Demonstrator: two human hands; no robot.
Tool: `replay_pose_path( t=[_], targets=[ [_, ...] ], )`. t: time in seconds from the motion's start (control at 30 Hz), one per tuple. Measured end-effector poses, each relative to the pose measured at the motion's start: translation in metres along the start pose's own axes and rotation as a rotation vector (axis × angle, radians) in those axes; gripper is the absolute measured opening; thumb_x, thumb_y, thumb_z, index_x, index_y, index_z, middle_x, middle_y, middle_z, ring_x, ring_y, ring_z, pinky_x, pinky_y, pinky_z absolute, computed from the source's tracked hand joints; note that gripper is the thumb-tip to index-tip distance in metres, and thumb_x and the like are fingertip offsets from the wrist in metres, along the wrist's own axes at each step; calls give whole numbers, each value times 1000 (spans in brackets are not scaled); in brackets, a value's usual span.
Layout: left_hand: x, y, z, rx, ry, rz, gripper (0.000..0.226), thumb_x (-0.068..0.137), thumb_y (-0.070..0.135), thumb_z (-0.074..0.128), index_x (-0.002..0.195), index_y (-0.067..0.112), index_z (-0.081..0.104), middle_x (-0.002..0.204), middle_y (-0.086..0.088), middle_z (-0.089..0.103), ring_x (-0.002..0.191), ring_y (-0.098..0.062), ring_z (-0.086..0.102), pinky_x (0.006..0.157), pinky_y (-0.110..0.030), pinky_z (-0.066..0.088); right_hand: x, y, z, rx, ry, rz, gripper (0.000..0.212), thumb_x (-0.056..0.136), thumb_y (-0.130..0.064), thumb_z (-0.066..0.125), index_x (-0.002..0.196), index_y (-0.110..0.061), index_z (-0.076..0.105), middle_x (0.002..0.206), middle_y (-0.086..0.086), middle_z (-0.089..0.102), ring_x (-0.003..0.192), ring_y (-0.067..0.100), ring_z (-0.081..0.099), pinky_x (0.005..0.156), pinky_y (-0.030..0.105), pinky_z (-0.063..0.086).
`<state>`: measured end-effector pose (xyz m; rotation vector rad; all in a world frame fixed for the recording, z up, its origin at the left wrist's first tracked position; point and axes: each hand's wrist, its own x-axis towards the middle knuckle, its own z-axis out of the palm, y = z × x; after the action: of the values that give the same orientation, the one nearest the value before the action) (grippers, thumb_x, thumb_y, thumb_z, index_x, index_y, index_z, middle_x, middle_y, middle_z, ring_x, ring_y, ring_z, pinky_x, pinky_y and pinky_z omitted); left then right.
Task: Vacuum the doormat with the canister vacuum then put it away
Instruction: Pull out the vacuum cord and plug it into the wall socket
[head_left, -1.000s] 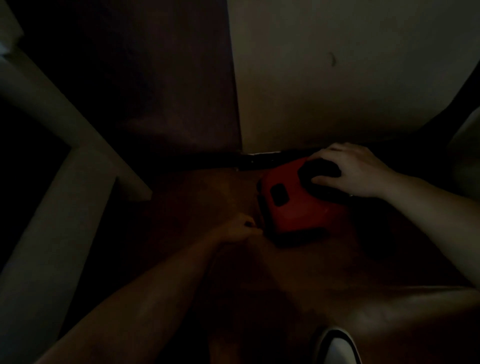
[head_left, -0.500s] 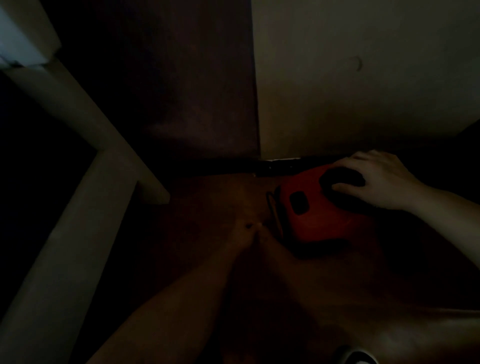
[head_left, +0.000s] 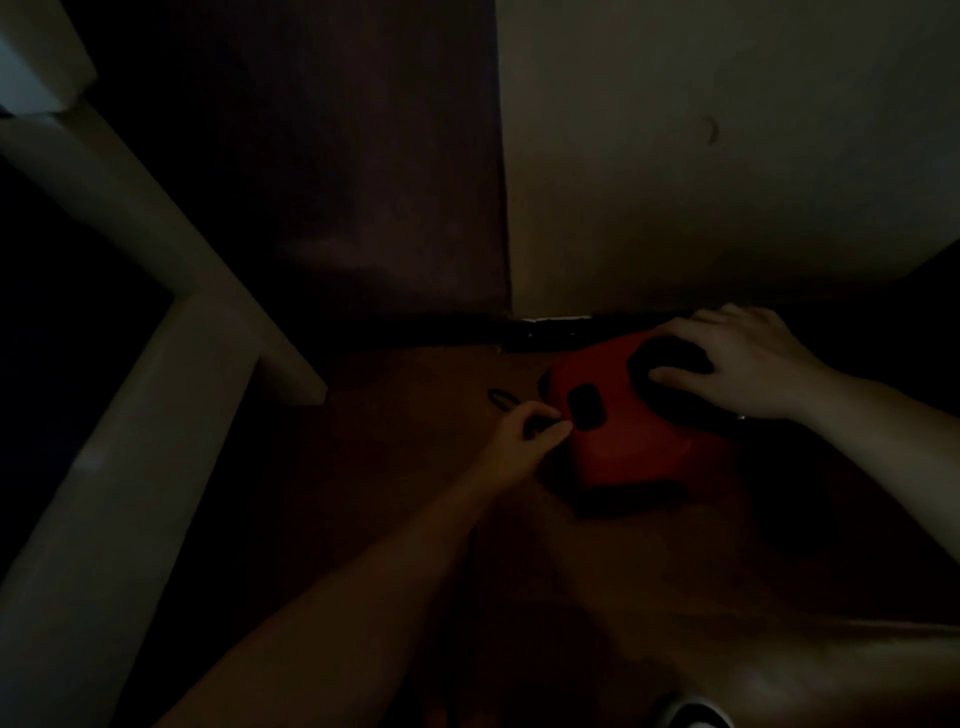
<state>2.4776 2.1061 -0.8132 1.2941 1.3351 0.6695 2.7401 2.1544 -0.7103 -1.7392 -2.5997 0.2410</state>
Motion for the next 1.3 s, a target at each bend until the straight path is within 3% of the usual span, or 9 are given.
replay_pose_path(
  t=[0.17,0.33,0.5,0.6,0.73,0.87,1.0,1.13,1.3],
  targets=[
    [-3,0,-2,39,140,33,33,98,22,59,127,12,46,110,10,53,102,-7,55,86,-27,46,0,1,1,-22,-17,1,73,78,-79,33,136,-39,50,125,-2,60,119,26,50,99,40,32],
    [-5,4,-16,-26,123,78,78,93,17,66,155,21,18,138,5,45,126,-11,49,103,-31,44,1,3,0,-24,-13,-9,86,72,-88,23,135,-38,52,120,-3,61,115,26,52,96,38,34],
    [-6,15,-44,377,167,33,31,98,31,58,127,21,60,108,0,63,89,-11,61,67,-19,47,3,4,1,-45,-15,-4,80,76,-86,27,135,-39,51,122,-2,62,116,27,52,96,39,35],
    [-7,20,-53,575,142,17,21,95,33,63,112,21,67,98,3,65,82,-7,61,60,-18,43,4,3,1,-57,-35,15,72,79,-79,34,137,-38,49,124,-2,61,118,27,50,96,39,34],
    [-8,23,-53,703,39,42,25,92,33,67,114,21,64,113,-2,64,106,-18,60,83,-30,47,2,0,-2,-72,-44,25,79,76,-82,28,138,-38,49,124,-1,60,118,27,50,97,40,34],
    [-14,26,-53,1087,68,65,29,92,48,60,116,32,65,131,-5,40,126,-24,34,105,-48,29,1,-4,-4,-68,-53,35,71,81,-76,35,139,-37,48,126,0,59,121,27,48,100,41,34],
    [-15,21,-52,1000,-15,208,26,95,38,60,112,21,68,129,-5,51,122,-23,45,100,-38,35,2,-5,-4,-73,-63,38,73,79,-78,33,138,-37,49,126,0,59,120,27,49,99,39,33],
    [-15,14,-45,779,-58,148,21,99,26,57,108,10,66,108,-9,68,99,-24,63,76,-28,43,1,-6,-5,-55,-69,40,70,78,-78,32,137,-43,50,123,-2,59,119,27,48,99,40,33],
    [-12,5,-38,650,-138,74,20,101,24,54,100,8,67,88,-5,64,82,-16,60,69,-24,38,-1,-8,-9,-57,-45,14,64,81,-74,37,135,-43,54,117,-2,61,117,27,52,96,41,35]
  ],
)
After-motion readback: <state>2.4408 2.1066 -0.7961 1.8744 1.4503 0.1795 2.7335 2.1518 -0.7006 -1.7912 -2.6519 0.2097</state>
